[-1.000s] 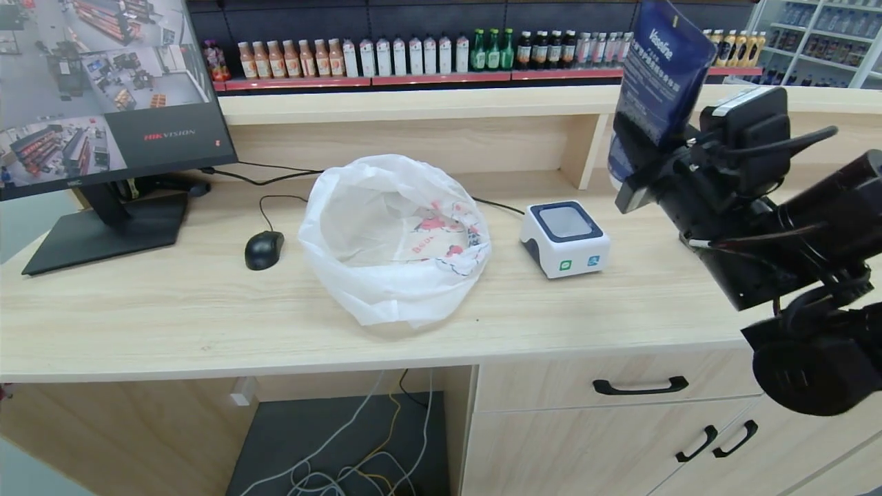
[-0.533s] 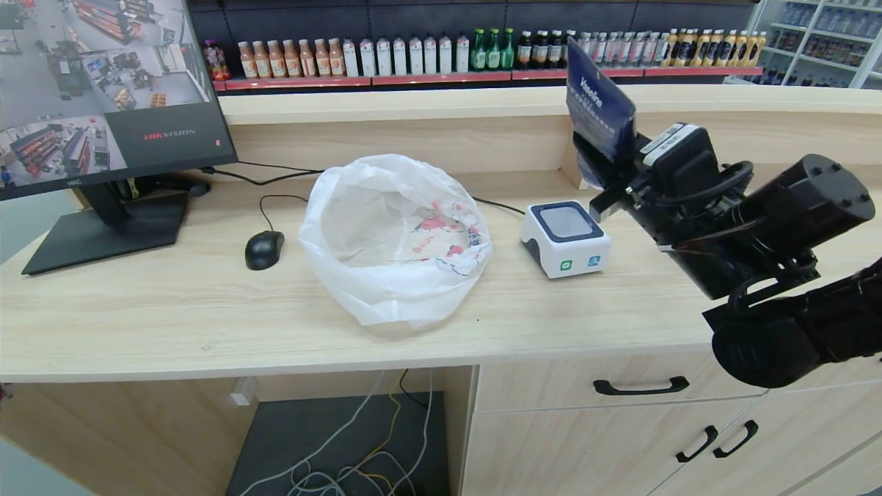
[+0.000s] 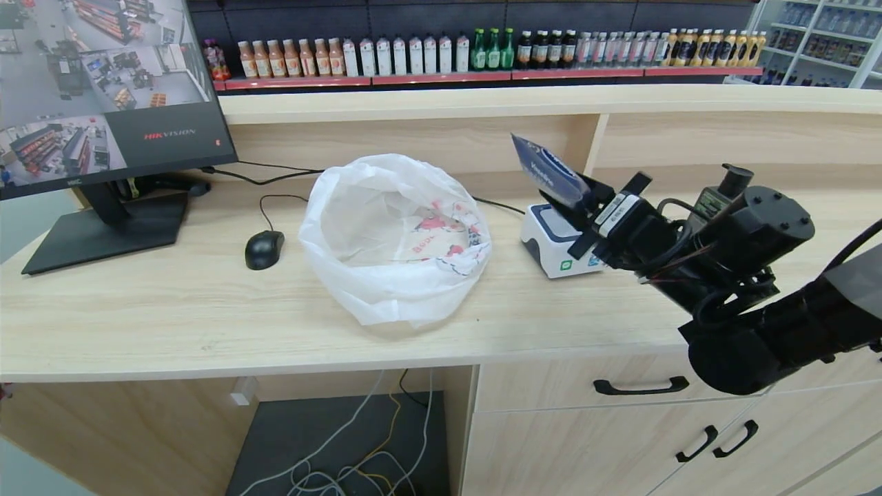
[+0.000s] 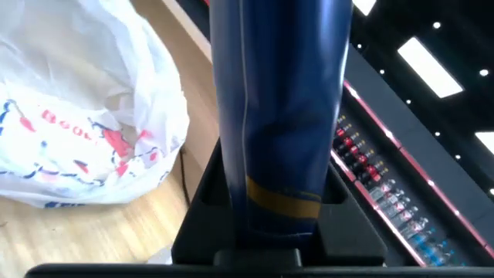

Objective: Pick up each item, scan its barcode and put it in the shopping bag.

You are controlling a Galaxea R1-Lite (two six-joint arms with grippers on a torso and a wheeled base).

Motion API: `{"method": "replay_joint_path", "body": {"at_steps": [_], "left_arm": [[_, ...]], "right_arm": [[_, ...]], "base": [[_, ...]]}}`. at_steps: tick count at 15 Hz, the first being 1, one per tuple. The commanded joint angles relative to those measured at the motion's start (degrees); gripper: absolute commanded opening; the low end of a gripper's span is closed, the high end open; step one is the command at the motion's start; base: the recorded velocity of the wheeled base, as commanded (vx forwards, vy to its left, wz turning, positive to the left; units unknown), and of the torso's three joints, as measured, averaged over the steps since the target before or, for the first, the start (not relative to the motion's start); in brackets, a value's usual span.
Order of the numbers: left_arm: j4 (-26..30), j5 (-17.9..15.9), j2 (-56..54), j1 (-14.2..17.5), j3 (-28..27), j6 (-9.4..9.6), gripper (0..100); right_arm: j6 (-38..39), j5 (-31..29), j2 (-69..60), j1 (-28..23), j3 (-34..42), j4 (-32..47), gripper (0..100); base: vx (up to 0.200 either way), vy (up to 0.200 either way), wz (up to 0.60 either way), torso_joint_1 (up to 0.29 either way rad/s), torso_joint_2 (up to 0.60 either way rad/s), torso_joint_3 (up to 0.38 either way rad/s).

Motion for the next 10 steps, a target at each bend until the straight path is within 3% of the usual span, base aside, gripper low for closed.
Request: {"method": "replay_joint_path", "body": {"at_steps": [1,10], "left_arm": [[0.00,0.02,-0.02,-0.01,0.00,-0.06,100],[0.00,0.02,-0.02,-0.01,0.00,-0.06,100]], "right_arm": [[-0.44,0.03,1.66,-0.69,-0.23,-0.14,0],[-2.73,2.93,3.68,-3.51,-1.90,-0.14,0]], "base": [[0.000,0.000,0.00,0.000,0.00,0.000],[0.000,0.000,0.00,0.000,0.00,0.000]]}}
